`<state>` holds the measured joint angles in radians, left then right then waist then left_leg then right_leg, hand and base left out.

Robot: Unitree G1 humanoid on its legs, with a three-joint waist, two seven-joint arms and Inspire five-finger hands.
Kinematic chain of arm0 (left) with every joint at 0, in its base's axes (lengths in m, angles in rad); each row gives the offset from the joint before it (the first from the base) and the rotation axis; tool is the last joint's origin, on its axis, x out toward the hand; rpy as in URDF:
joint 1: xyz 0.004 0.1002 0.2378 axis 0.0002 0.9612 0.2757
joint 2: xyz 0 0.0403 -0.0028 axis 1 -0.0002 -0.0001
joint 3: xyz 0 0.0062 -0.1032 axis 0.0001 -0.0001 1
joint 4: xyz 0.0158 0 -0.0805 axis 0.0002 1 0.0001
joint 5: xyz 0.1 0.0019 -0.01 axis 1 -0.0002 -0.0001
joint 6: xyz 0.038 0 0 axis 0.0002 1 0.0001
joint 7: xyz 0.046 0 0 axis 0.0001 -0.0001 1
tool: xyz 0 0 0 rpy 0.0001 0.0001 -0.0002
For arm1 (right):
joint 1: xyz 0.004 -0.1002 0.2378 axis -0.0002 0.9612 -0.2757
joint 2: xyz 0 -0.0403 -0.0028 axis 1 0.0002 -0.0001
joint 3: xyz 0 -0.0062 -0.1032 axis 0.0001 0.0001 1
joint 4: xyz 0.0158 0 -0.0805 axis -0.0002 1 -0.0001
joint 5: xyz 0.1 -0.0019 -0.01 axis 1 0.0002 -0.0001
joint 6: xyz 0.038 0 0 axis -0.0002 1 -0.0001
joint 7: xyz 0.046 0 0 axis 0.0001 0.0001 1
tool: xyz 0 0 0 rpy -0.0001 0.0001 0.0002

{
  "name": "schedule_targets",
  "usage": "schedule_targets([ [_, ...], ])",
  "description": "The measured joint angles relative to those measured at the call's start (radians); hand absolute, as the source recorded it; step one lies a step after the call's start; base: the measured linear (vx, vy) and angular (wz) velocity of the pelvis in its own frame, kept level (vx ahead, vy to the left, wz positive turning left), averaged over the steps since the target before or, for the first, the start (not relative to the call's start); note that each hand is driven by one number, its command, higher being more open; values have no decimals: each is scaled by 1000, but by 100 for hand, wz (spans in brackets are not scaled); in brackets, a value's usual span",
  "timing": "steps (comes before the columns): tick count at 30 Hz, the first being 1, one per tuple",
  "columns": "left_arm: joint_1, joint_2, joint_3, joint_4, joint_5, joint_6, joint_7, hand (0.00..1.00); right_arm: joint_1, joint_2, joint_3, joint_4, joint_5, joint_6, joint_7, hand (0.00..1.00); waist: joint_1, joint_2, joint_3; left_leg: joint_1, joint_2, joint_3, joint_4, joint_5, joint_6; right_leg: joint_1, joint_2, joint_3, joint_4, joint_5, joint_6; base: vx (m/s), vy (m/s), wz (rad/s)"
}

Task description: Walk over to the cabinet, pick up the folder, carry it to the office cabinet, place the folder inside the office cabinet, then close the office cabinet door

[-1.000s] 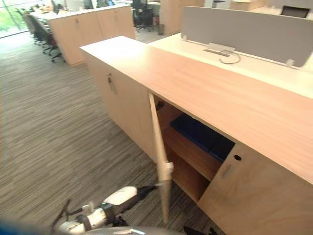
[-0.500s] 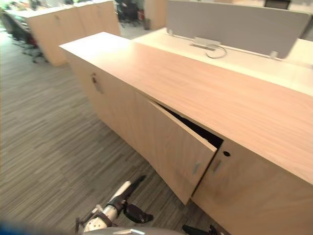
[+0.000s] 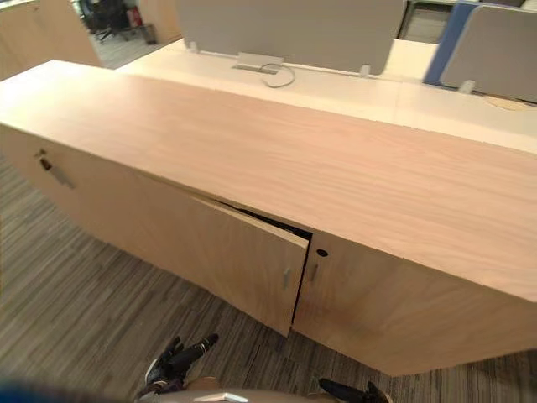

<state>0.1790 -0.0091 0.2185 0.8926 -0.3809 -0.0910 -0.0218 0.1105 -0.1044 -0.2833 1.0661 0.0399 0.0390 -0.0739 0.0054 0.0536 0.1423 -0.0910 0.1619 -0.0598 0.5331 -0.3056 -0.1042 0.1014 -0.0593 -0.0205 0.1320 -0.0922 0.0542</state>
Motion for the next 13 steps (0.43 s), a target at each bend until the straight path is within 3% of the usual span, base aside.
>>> schedule_targets([
  [1, 0, -7, 5, 8, 5, -1, 0, 100, -1, -3, 0, -6, 1, -1, 0, 100, 2, 8, -4, 12, -15, -25, -52, 15, 3, -7, 4, 7, 4, -2, 5, -31, 231, -76],
  [2, -6, -3, 18, 39, 33, 1, -6, 100, -9, 0, -1, -9, 1, 0, 0, 100, 9, 7, -12, 35, -30, -8, -92, 3, 43, -13, -2, 30, -2, -14, 32, -26, 207, -52],
  [5, -1, 5, 69, 55, 43, 0, 11, 100, -7, 30, 0, -10, 1, -2, 4, 100, 18, -39, -42, 62, -57, 45, -140, 20, 65, -13, -41, 53, -24, -1, 51, -23, 163, -45],
  [9, -2, 9, 79, 87, 113, -5, 24, 100, 0, 60, -1, -10, 51, -14, 5, 100, 15, -51, -88, 118, -96, 74, -278, 88, 71, -13, -76, 66, -77, 25, 65, 17, 50, -17],
  [13, -11, 4, 76, 115, 168, -5, 27, 100, 0, 72, -2, -10, 53, -20, 9, 100, 15, -44, -110, 156, -89, 72, -352, 125, 62, -11, -68, 56, -83, 25, 62, 49, -75, 5],
])
